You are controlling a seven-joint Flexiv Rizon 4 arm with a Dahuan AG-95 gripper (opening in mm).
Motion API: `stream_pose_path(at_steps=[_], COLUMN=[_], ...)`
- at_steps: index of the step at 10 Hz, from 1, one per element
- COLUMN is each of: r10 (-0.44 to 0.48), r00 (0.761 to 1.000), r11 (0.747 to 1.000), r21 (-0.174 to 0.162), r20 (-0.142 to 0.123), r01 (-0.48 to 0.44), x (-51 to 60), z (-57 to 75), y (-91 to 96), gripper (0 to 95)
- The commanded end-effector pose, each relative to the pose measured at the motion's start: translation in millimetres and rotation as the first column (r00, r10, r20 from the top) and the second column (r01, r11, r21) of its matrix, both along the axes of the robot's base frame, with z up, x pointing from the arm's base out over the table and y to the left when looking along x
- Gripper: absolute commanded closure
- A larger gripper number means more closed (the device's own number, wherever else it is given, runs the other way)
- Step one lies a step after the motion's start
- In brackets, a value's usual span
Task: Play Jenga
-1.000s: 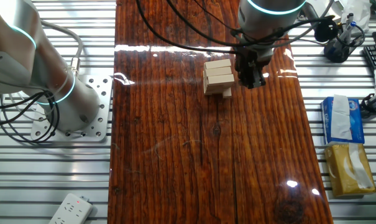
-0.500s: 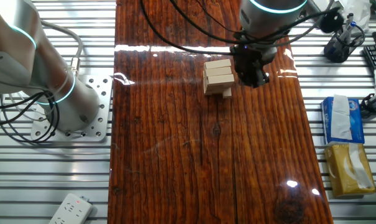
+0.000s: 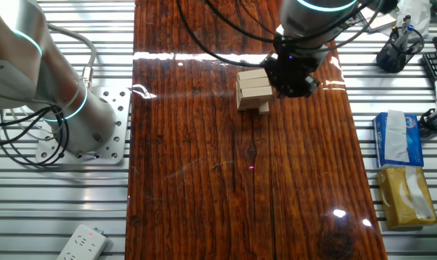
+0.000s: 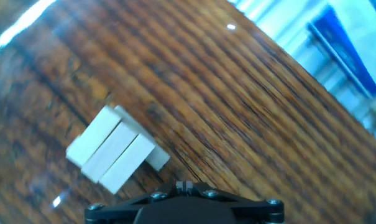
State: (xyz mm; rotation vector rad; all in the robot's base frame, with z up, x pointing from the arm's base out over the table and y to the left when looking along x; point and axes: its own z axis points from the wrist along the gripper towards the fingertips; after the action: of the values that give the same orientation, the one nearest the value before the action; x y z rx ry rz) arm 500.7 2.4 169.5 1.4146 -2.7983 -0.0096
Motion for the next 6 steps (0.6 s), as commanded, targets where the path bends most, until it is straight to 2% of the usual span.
stream_pose_path(at_steps=[1, 4, 6], r10=[0.295, 0.441, 0.501], r00=[0.956, 0.898, 0.865], r11=[0.956, 0.898, 0.865], r21=[0.003, 0.000, -0.004], r20=[-0.006, 0.004, 0.004], r01=[-0.295, -0.441, -0.501], x=[2.5, 4.3, 4.6], z=[-2.8, -4.7, -7.5], y=[6.6, 12.0, 17.0], gripper=[95.0, 95.0, 95.0])
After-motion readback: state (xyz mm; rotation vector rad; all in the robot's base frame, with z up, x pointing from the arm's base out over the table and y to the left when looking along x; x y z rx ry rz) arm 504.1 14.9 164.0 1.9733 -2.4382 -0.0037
